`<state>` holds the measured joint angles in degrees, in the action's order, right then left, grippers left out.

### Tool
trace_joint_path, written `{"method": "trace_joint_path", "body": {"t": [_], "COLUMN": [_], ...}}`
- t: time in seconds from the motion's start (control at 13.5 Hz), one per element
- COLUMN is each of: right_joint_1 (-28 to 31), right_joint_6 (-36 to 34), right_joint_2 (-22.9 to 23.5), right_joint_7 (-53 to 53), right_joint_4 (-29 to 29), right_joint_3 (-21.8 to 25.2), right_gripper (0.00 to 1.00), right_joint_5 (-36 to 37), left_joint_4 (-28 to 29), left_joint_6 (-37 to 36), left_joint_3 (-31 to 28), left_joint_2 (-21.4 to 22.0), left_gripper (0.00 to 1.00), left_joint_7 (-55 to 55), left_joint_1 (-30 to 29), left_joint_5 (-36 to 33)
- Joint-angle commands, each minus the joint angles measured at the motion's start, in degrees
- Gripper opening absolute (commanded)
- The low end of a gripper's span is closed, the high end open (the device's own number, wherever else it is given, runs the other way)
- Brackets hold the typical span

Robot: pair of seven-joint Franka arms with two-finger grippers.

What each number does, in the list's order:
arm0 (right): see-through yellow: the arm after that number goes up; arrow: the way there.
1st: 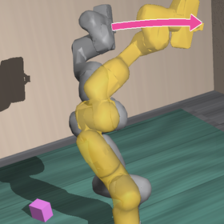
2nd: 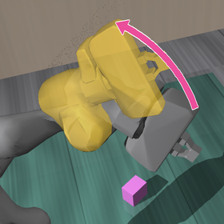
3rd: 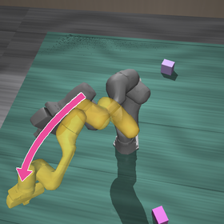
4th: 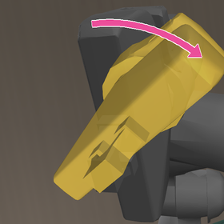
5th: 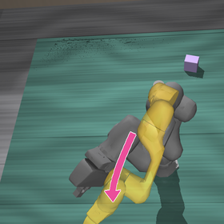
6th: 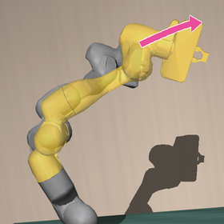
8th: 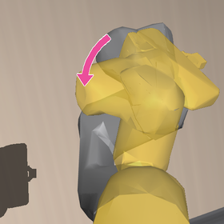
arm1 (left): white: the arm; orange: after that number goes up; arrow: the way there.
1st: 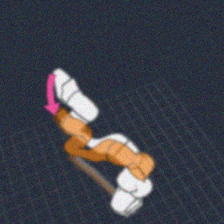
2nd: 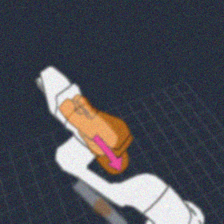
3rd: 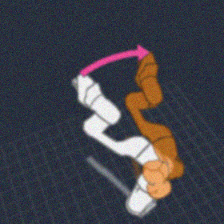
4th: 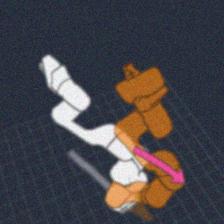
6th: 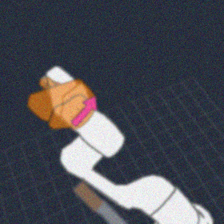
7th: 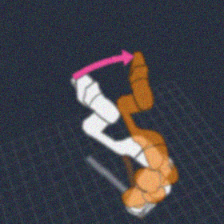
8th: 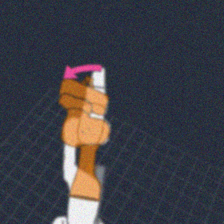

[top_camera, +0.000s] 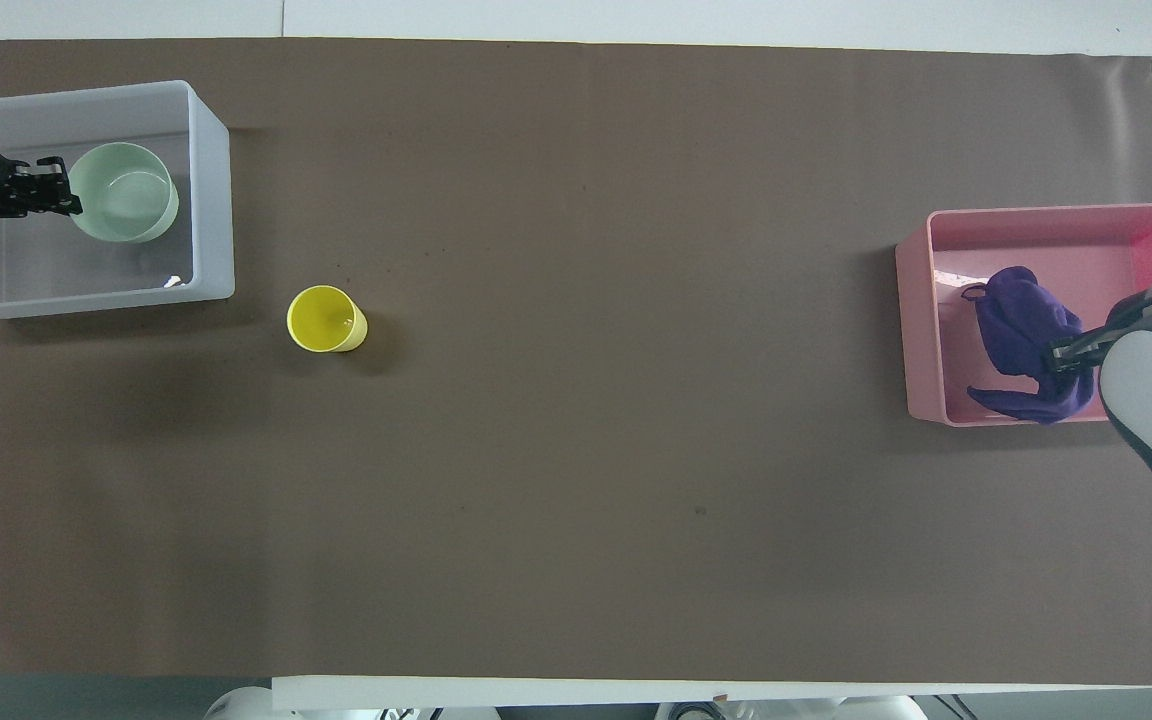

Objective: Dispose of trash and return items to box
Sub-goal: 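Reach the left gripper to the yellow cup and grasp its rim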

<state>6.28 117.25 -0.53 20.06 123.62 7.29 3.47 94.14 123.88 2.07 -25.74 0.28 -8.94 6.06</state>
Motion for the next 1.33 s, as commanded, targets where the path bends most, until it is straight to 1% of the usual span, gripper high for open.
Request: {"method": "trace_joint_path", "body": {"t": [0.0, 0.07, 0.22, 0.3, 0.37, 0.44, 0.52, 0.59, 0.67, 0.74, 0.81, 0.89, 1.04, 1.11, 1.19, 1.26], "right_joint_1": [0.0, 0.0, -0.4, -1.0, -3.0, -5.0, -7.1, -8.4, -9.3, -10.4, -10.5, -10.8, -11.3, -11.3, -11.3, -11.2], "right_joint_6": [0.9, 0.2, -1.7, -3.2, -4.6, -6.7, -8.3, -9.8, -11.4, -13.7, -16.1, -18.0, -24.5, -27.7, -30.5, -33.1], "right_joint_2": [-0.2, -0.1, -0.3, -0.3, -0.3, -0.2, -0.2, -0.4, -0.5, -0.6, -0.7, -1.1, -1.4, -1.4, -1.5, -1.4], "right_joint_7": [1.2, 1.1, 1.0, 0.7, 0.6, 0.1, -2.0, -4.3, -6.2, -8.1, -10.4, -11.3, -13.1, -13.2, -13.2, -13.2], "right_joint_4": [0.4, 0.0, -2.0, -3.4, -4.7, -6.5, -8.0, -9.0, -10.3, -12.0, -13.5, -14.8, -20.0, -22.2, -24.2, -26.4], "right_joint_3": [-0.3, -0.3, -0.8, -1.0, -1.0, -1.0, -1.0, -1.0, -1.1, -1.0, -1.1, -1.1, -1.5, -1.4, -1.4, -1.4], "right_gripper": [0.88, 1.00, 1.00, 1.00, 1.00, 1.00, 1.00, 1.00, 1.00, 1.00, 1.00, 1.00, 1.00, 1.00, 1.00, 1.00], "right_joint_5": [0.6, 0.5, -0.2, -0.5, -0.6, -0.6, -0.6, -0.6, -1.5, -3.4, -4.5, -5.5, -6.1, -6.1, -6.0, -5.7], "left_joint_4": [-1.5, -1.6, -1.8, -1.2, -0.7, 0.8, 2.8, 7.0, 11.6, 17.1, 22.6, 26.8, 29.3, 30.1, 31.6, 33.7], "left_joint_6": [-2.2, -3.8, -8.6, -11.1, -13.9, -17.1, -18.6, -18.2, -16.8, -11.0, -2.8, 2.8, 4.8, 5.2, 6.1, 8.2], "left_joint_3": [-0.1, -0.1, 0.4, 0.6, 0.5, 0.4, 0.4, 0.4, 0.5, 0.6, 0.7, 0.7, 0.7, 0.7, 0.7, 0.7], "left_joint_2": [1.2, 3.0, 7.9, 10.5, 12.1, 13.6, 14.8, 16.8, 19.0, 21.1, 22.6, 23.4, 23.5, 23.1, 23.2, 23.6], "left_gripper": [0.98, 1.00, 1.00, 1.00, 1.00, 1.00, 1.00, 1.00, 1.00, 1.00, 1.00, 1.00, 1.00, 0.83, 0.49, 0.00], "left_joint_7": [0.1, 0.2, 0.9, 1.2, 3.1, 10.1, 14.2, 16.0, 16.2, 16.8, 18.3, 20.5, 21.1, 21.9, 23.6, 23.5], "left_joint_1": [0.1, 0.0, 0.6, 1.9, 5.6, 10.3, 14.2, 16.7, 18.4, 19.2, 20.6, 22.4, 23.1, 23.5, 23.8, 23.9], "left_joint_5": [-1.3, -1.8, -1.4, -1.4, -1.3, -2.0, -2.5, -2.6, -2.6, -2.6, -2.6, -2.6, -2.6, -2.6, -2.6, -2.6]}}
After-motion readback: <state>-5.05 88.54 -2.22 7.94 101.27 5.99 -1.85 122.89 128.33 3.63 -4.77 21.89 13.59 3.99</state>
